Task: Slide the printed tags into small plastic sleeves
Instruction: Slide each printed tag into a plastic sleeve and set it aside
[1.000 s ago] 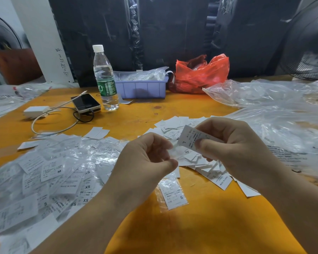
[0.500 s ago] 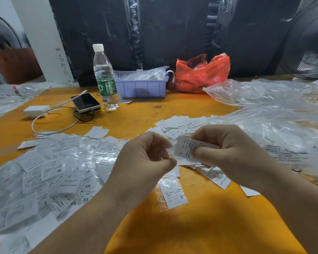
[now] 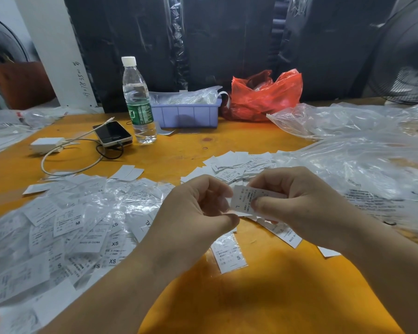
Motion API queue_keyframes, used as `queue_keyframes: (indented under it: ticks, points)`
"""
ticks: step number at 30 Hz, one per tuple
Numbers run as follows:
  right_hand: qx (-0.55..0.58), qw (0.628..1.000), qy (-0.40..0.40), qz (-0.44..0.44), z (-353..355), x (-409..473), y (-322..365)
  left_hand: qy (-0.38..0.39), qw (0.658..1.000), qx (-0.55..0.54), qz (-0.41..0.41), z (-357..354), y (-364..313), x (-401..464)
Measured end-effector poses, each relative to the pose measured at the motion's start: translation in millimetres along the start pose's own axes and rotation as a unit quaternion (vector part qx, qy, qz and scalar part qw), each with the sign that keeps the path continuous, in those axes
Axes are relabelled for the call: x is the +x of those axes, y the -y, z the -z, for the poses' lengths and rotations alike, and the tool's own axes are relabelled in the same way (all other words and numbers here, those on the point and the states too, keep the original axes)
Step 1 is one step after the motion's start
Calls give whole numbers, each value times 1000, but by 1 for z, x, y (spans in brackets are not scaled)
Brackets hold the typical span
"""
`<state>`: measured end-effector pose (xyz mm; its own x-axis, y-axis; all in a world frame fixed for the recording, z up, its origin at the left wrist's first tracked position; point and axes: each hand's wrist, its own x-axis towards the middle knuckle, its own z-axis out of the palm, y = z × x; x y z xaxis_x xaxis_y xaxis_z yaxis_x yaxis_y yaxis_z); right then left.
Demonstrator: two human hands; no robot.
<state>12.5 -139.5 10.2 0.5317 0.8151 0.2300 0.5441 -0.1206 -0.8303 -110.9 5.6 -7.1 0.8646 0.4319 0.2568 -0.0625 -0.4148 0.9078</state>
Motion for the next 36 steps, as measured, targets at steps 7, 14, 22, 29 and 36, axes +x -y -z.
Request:
queue_keyframes:
  ticks: [7,14,22,29,36]
  points:
    - [-5,1000,-1,-4,0,1,-1,18,1000,-8,-7,-2,6,0]
    - [-5,1000,4,-9,0,2,-1,34,998,-50,0,-3,7,1]
    - [-36,999,15,-7,0,0,2,5,999,-42,-15,-1,8,2]
    - [-68,997,28,13,2,-2,2,3,999,-34,-19,0,7,2]
    - [-26,999,41,15,-1,-3,1,13,1000,-21,-20,-2,6,1]
